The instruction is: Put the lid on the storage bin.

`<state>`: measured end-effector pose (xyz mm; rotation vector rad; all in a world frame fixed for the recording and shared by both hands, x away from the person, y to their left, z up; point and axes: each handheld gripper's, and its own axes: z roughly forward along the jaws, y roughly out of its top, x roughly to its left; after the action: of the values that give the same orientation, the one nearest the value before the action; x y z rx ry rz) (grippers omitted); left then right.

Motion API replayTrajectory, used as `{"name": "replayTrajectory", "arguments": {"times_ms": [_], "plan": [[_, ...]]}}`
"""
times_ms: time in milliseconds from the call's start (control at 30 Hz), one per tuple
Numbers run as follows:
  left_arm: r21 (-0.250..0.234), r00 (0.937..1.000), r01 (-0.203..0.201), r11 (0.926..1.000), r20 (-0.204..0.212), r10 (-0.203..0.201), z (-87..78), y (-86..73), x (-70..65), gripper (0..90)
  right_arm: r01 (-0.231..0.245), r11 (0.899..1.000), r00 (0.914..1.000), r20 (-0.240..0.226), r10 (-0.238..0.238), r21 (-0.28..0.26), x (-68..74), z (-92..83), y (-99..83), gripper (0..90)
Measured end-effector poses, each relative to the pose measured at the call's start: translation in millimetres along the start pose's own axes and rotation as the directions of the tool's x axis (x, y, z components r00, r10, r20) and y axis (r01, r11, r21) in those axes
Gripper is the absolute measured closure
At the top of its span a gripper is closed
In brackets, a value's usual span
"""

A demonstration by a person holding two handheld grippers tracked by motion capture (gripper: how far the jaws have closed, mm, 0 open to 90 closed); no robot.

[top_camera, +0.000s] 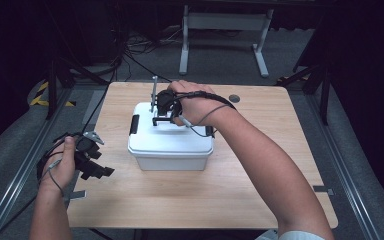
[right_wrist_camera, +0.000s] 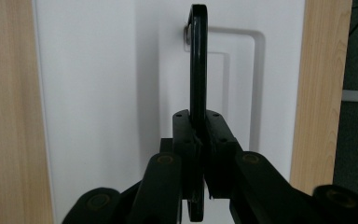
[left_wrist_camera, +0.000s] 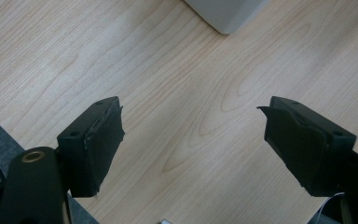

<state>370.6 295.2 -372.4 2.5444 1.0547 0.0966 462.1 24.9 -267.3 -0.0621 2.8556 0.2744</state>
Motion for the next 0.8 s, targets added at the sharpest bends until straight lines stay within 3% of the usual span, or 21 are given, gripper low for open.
{"name": "replayTrajectory", "arguments": {"times_ms": [367, 633, 700, 767, 800], "plan": [[0.007, 1.0000, 0.000, 1.0000, 0.002, 0.000, 0.8, 0.8, -0.7, 20.1, 0.001, 0.999, 1.0000, 0.002, -0.001, 0.043, 3.5, 9.7, 5.6, 85.4], [0.007, 1.0000, 0.003, 1.0000, 0.006, -0.003, 0.7, 0.1, -1.2, 20.0, -0.022, 1.000, 0.9997, 0.008, 0.022, 0.021, 3.7, 8.5, -0.2, 84.9], [0.008, 1.0000, 0.001, 1.0000, 0.005, -0.001, 0.8, 0.2, -0.9, 20.0, -0.031, 0.999, 0.9995, 0.003, 0.030, 0.021, 3.4, 7.8, -0.8, 83.0], [0.005, 1.0000, 0.003, 1.0000, 0.003, -0.003, 0.6, 0.4, -1.0, 20.1, -0.088, 0.995, 0.9955, -0.040, 0.086, -0.040, 1.9, 2.3, -5.7, 68.6], [0.005, 1.0000, 0.003, 1.0000, 0.003, -0.003, 0.6, 0.4, -1.0, 20.0, -0.088, 0.995, 0.9955, -0.040, 0.086, -0.040, 1.9, 2.3, -5.7, 68.6]]}}
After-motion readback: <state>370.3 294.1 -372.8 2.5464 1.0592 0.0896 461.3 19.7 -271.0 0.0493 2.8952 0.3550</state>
